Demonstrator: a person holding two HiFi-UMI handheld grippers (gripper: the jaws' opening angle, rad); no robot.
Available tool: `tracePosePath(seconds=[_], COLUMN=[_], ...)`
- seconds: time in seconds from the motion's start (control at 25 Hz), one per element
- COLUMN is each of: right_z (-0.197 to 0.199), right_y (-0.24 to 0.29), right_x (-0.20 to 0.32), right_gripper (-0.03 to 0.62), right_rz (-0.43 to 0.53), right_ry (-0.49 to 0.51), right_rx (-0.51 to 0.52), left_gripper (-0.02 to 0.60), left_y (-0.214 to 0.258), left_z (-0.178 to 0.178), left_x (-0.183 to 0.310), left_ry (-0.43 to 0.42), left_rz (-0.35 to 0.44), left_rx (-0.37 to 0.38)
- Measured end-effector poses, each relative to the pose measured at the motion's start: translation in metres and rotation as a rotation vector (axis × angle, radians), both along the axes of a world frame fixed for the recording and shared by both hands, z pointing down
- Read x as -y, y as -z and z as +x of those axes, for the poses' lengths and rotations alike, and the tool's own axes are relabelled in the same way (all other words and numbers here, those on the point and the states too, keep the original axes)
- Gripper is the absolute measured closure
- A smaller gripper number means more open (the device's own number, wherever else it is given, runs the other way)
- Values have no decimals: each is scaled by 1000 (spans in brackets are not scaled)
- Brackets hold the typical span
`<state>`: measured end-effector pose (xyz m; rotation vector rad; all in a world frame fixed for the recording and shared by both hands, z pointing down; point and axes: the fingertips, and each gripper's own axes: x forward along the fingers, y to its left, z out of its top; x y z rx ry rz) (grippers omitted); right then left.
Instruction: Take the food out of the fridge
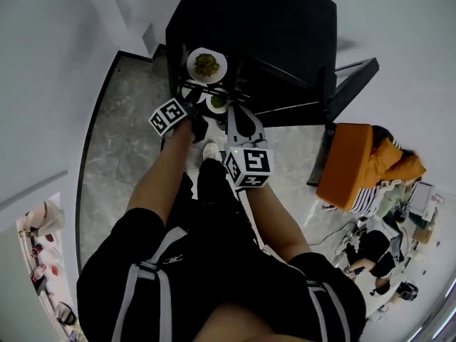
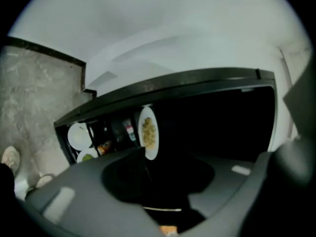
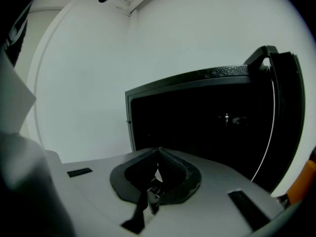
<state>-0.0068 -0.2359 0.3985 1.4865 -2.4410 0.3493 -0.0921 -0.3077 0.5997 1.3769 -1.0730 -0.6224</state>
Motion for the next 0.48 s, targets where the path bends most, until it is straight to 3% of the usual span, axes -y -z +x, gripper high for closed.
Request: tracePosePath(seconds=[0.2, 0.48], right_z=[10, 31], right_y=[-18, -25], right_x=[-4, -8], right_gripper=[594, 594], right_rz=[-40, -57], right_ry=[-43, -97], right_rx=[-10, -26], left_gripper=[443, 445], left_y=[-23, -47], left_z=[7, 13], left_x=[26, 45], left_ry=[57, 54], left_rz=[-25, -108], left_rx=[-107, -121])
